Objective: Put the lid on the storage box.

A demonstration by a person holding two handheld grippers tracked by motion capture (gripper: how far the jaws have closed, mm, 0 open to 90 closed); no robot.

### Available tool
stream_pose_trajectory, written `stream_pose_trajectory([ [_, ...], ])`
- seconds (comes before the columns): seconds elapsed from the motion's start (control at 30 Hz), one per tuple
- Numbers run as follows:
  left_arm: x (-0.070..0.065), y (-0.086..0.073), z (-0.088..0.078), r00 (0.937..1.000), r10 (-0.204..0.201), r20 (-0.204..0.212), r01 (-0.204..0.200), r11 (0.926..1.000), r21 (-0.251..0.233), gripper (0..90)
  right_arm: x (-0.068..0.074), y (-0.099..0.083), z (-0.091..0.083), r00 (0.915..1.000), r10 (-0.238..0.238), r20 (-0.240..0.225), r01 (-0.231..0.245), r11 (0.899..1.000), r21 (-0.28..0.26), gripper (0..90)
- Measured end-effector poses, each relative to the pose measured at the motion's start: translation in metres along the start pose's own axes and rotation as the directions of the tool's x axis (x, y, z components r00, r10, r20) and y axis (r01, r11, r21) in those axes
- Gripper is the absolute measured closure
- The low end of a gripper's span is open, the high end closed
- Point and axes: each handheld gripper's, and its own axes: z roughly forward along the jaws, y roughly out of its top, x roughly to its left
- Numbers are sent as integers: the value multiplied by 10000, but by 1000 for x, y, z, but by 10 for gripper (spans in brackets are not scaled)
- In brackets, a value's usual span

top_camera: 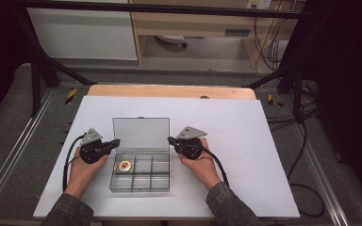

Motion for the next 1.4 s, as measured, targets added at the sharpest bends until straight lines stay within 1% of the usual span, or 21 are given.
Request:
stream_pose_trajectory([
  [0.4,-1,0,-2,10000,-60,73,60,9999,-103,900,1,2,-3,10000,-17,-74,17,10000,-98,900],
  [1.4,-3,1,-4,9998,25,187,-21,9998,-192,900,4,5,-8,9997,-51,-229,46,9997,-231,898],
])
